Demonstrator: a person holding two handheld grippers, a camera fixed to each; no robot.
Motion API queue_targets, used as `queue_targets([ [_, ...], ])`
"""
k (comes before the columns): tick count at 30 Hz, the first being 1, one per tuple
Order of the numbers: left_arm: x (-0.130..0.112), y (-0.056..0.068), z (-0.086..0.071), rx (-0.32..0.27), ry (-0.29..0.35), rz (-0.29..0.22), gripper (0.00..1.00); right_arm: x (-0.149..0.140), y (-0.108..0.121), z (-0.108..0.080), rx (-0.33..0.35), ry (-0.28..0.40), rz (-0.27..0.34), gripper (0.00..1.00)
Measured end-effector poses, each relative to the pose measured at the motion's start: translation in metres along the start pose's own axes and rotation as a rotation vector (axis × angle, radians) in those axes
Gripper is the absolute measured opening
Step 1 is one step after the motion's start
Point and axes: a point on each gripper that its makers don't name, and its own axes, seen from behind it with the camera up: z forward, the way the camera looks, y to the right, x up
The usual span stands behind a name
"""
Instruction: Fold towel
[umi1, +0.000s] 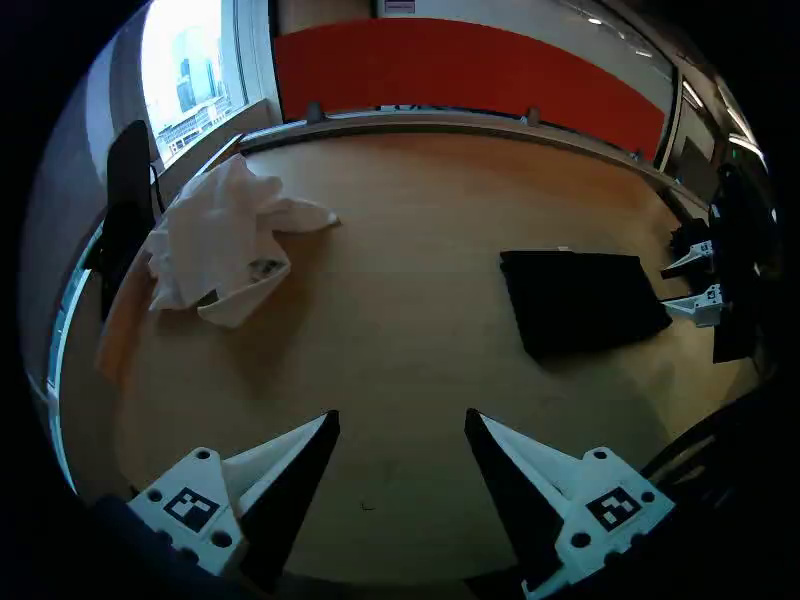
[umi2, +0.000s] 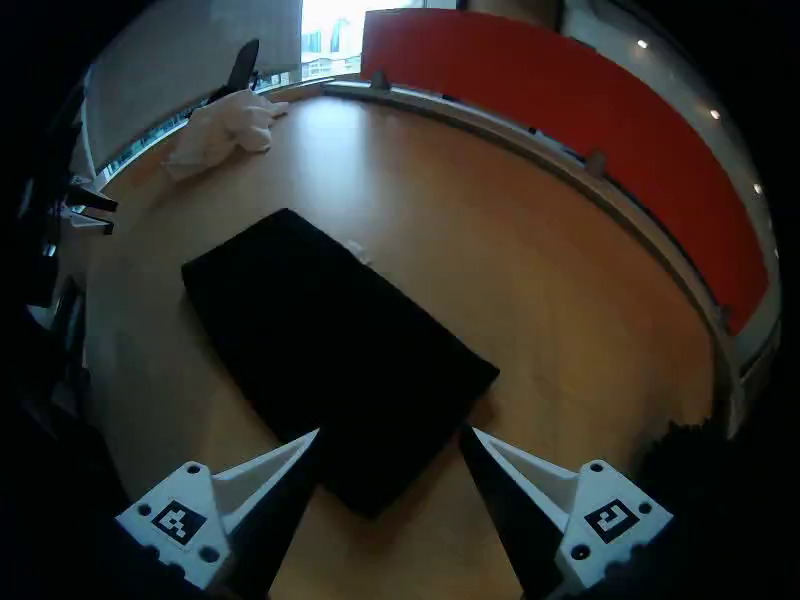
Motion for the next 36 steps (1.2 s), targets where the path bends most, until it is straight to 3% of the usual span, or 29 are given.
queue_targets([
  [10, -0.001, 0.006, -0.001, -0.007, -0.001, 0.01, 0.93, -0.03, -0.003, -0.015, 0.008, -0.032, 0.003, 0.97],
  [20, -0.005, 0.007, -0.002, -0.007, -0.007, 0.007, 0.93, -0.048, -0.011, -0.012, 0.051, -0.075, 0.019, 0.57],
  [29, -0.01, 0.006, -0.001, -0.007, -0.011, 0.002, 0.93, -0.054, -0.015, -0.013, 0.075, -0.09, 0.01, 0.53],
  [32, -0.01, 0.006, -0.001, -0.007, -0.011, 0.002, 0.93, -0.057, -0.015, -0.012, 0.079, -0.101, 0.0, 0.39],
  [36, -0.009, 0.006, -0.002, -0.008, -0.009, 0.002, 0.93, -0.059, -0.016, -0.01, 0.083, -0.111, -0.001, 0.34],
])
